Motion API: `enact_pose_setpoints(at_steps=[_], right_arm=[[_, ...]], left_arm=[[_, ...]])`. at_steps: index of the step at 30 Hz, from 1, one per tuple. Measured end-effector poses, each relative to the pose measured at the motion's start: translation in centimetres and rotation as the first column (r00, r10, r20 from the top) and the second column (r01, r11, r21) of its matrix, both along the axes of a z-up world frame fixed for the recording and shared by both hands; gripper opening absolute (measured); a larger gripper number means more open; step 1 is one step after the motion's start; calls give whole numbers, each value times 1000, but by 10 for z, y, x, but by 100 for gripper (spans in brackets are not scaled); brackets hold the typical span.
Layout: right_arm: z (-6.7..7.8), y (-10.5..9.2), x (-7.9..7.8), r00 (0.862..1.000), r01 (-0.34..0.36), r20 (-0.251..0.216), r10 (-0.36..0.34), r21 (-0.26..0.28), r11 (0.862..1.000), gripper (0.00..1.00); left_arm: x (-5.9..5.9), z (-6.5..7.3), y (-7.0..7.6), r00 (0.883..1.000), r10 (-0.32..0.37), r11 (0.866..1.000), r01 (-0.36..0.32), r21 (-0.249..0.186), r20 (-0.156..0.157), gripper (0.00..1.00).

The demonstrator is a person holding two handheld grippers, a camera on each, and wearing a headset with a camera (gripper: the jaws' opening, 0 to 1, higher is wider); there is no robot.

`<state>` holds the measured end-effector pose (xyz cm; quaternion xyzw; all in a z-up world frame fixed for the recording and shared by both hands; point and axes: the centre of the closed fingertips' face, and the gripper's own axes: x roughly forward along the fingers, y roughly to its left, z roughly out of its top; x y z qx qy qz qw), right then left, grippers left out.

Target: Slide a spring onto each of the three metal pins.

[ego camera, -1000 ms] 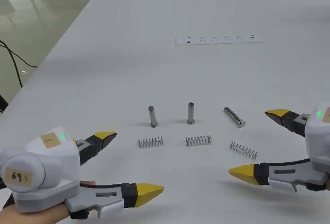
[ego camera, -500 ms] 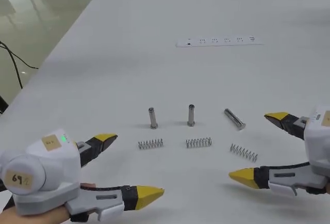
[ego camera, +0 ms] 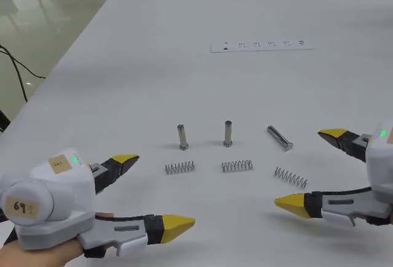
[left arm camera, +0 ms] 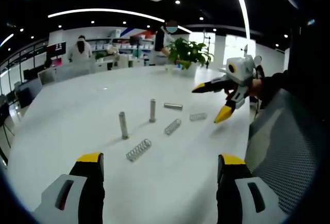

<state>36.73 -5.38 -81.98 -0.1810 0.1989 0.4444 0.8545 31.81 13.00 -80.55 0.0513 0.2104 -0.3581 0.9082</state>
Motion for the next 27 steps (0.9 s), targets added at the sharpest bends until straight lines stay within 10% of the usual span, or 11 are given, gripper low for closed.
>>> enact_pose_setpoints(at_steps=[27], right_arm=[[23,-8,27,998,33,47,-33,-1,999,88]], left_arm=[[-1,-2,-1,1000,-14,1000,14,0,-9,88]])
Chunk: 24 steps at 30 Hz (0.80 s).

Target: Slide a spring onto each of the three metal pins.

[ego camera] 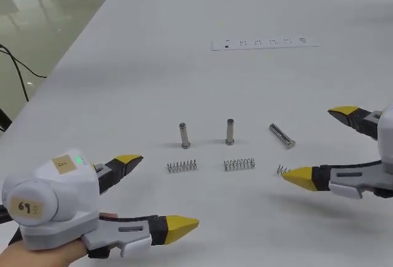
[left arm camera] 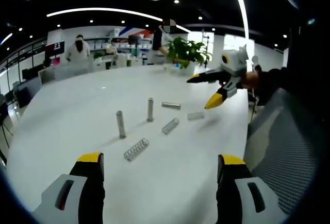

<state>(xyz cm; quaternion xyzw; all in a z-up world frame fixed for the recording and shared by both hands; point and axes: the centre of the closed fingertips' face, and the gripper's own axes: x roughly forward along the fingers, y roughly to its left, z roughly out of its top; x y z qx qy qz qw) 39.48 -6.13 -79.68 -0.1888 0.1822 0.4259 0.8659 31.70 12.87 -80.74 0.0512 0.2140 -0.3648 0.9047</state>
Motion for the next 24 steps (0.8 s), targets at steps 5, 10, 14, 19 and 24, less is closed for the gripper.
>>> enact_pose_setpoints(at_steps=[5,10,14,19,24], right_arm=[[7,1,8,1000,-9,13,9,-12,1000,88],[12,2,16,1000,-11,25,11,-21,1000,88],[13,4,22,1000,-8,28,9,-32,999,87],[13,8,29,1000,-19,23,20,-60,998,86],[11,13,37,1000,-22,19,23,-76,997,85]], left_arm=[[0,0,-1,1000,-1,1000,1,-1,1,88],[0,1,-1,1000,0,1000,0,-3,2,88],[-1,1,-1,1000,-2,1000,2,-4,1,88],[-1,0,-2,1000,-5,1000,5,-3,-1,88],[-1,0,-1,1000,-4,1000,4,-4,0,87]])
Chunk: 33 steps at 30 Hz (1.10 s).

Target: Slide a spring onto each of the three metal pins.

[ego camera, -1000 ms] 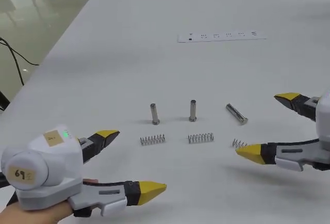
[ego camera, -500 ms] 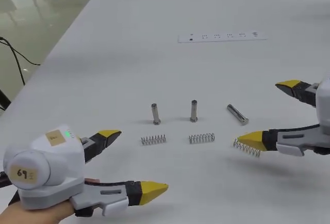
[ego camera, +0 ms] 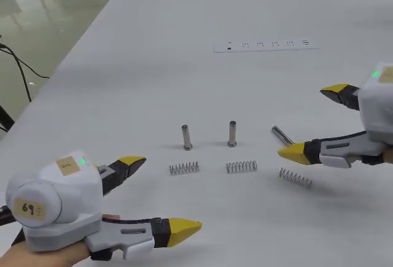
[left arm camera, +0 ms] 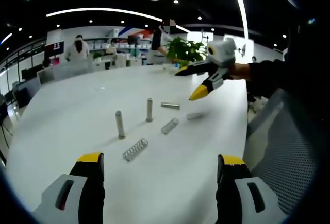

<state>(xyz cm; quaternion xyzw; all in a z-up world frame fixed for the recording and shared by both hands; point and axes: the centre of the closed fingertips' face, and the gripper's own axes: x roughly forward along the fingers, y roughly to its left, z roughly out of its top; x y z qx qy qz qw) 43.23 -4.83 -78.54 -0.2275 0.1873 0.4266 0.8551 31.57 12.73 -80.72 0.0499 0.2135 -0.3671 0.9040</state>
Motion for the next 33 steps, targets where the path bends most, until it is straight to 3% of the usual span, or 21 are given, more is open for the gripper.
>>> enact_pose_setpoints(at_steps=[14,33], right_arm=[[-16,5,19,999,28,-42,-30,-54,998,74],[-46,13,25,980,80,-170,-99,-111,991,45]], left_arm=[[-1,-1,-2,1000,-10,1000,10,0,-4,87],[-2,-3,-2,1000,-15,1000,15,-2,-9,86]])
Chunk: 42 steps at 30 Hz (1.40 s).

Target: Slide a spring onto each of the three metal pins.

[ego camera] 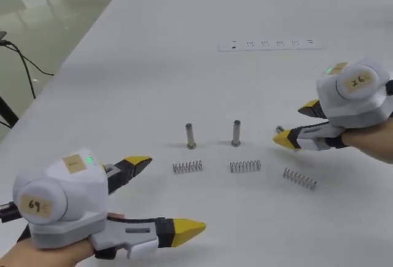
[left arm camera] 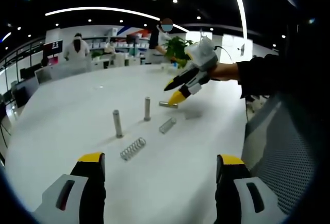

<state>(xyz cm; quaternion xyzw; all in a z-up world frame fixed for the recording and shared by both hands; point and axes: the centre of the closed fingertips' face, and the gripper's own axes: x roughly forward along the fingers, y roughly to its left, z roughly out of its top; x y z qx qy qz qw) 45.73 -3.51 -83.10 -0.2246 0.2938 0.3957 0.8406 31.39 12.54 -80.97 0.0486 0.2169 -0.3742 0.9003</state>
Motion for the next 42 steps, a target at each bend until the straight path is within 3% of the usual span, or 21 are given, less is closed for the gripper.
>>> enact_pose_setpoints(at_steps=[11,19,42], right_arm=[[-15,1,-3,995,44,-87,-43,10,999,27],[-19,3,-2,991,63,-116,-61,9,998,19],[-27,6,8,980,125,-157,-123,7,992,11]], left_arm=[[0,-2,1,1000,-2,1000,2,2,-5,85],[-1,-2,0,1000,-5,1000,5,5,-8,85],[-3,-5,0,1000,-6,1000,7,10,-18,83]])
